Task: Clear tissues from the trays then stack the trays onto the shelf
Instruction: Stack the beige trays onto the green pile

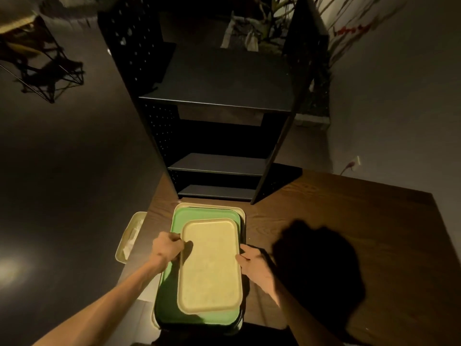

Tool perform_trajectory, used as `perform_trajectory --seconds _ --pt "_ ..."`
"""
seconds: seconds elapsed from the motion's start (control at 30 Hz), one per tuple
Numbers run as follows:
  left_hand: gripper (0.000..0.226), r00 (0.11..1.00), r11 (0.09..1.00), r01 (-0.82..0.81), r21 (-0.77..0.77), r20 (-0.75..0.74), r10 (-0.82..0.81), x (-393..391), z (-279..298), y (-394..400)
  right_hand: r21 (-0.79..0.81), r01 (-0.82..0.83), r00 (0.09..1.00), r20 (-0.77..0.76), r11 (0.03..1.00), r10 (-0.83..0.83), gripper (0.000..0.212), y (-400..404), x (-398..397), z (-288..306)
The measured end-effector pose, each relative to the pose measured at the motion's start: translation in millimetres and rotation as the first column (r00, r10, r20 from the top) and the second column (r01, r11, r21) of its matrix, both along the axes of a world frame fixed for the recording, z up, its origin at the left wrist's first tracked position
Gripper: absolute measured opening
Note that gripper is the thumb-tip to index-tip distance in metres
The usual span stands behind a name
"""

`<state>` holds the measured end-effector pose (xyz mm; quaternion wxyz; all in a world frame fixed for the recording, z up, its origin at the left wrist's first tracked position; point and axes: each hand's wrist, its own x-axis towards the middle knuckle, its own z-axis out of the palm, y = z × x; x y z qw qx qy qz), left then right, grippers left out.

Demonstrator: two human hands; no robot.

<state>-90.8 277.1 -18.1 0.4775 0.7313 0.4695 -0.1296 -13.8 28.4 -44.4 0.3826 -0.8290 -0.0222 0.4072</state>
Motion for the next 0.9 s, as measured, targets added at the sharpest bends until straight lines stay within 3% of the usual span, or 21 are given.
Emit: perform_trajectory --seconds 0.07,0.17,0.27,0.33,0.4,0.47,0.57,0.9 --pt "0.012 0.999 0.997 0.05 0.052 0.007 -0.051 -2 -3 1 0.006 0.012 0.995 0.099 1.0 -0.013 0.042 1 -6 2" --pt "0.011 0.989 0.978 0.139 0.153 0.03 -0.145 -3 -3 3 0.001 0.019 0.996 0.088 1.0 -0.019 0.042 9 -11 6" --pt "0.013 0.969 0.936 0.231 0.265 0.018 -0.245 -6 -3 9 -0.08 -0.055 0.995 0.075 0.995 0.061 0.005 13 -13 1" --pt "0.017 0.962 0.921 0.252 0.296 0.025 -0.272 -12 -3 13 -0.104 -0.078 0.986 0.138 0.992 0.092 0.014 17 -13 1" --pt "0.018 0.958 0.922 0.266 0.282 0.025 -0.284 -18 -4 17 -0.123 -0.107 0.977 0.173 0.987 0.127 0.003 22 -13 7" --pt "0.018 0.958 0.922 0.272 0.274 0.011 -0.286 -25 -6 19 -0.132 -0.114 0.978 0.16 0.985 0.135 0.022 26 -11 12" --pt "0.018 0.966 0.932 0.247 0.264 0.011 -0.259 -34 -9 18 -0.167 -0.157 0.964 0.188 0.973 0.188 0.024 27 -10 16" --pt "0.019 0.964 0.922 0.243 0.302 0.026 -0.263 -37 -13 15 -0.166 -0.075 0.969 0.221 0.983 0.111 0.029 29 -21 20"
